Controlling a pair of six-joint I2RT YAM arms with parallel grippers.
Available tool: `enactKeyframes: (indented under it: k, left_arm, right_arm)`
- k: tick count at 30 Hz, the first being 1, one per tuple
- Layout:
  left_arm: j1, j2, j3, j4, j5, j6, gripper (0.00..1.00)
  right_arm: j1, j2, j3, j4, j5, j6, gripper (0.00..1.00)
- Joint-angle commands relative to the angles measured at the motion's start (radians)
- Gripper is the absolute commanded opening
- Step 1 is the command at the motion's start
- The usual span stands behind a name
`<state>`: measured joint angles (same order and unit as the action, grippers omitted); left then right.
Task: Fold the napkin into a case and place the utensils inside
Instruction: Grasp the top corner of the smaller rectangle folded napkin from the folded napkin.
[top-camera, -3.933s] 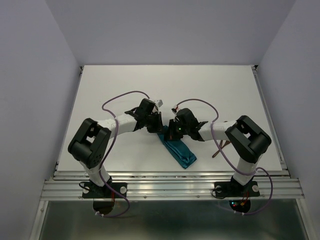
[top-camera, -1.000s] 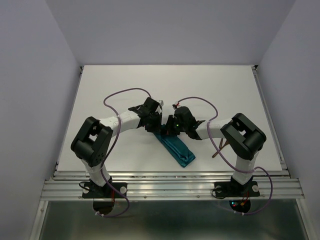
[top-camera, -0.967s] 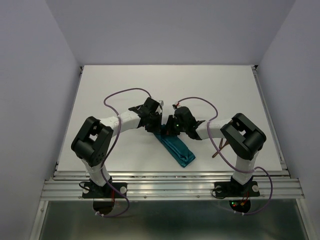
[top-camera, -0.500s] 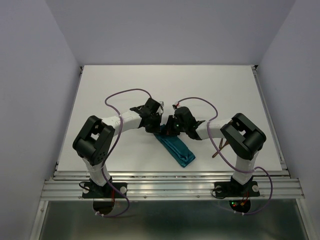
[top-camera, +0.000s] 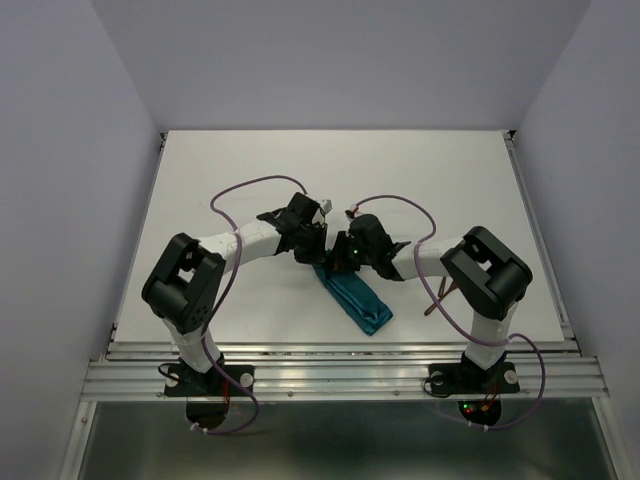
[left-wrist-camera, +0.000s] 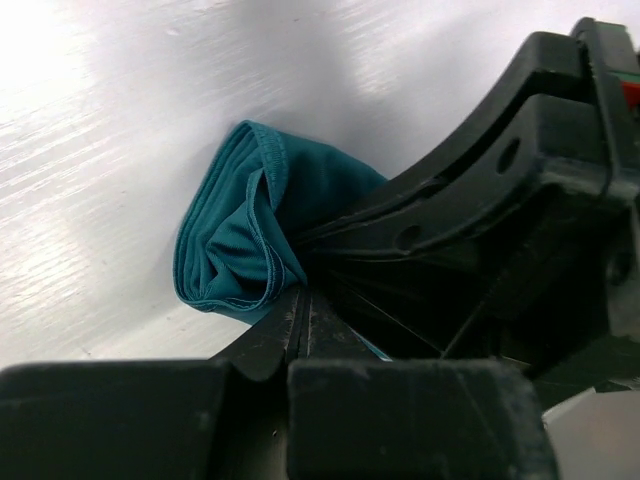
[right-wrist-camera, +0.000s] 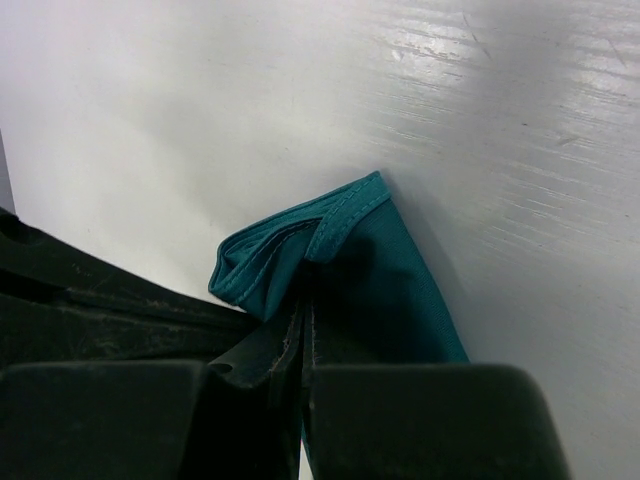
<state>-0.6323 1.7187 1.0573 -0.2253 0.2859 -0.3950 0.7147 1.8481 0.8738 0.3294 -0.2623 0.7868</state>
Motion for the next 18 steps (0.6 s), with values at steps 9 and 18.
enactKeyframes:
  k: [9,18]
  left_arm:
    - [0.002,-0.062,0.018,0.029,0.062,0.012,0.0]
    - [0.003,-0.045,0.009,0.044,0.081,0.012,0.0]
  right_arm:
    - [0.009,-0.059,-0.076,0.293,-0.04,0.057,0.01]
    - [0.009,0.046,-0.053,0.35,-0.067,0.106,0.01]
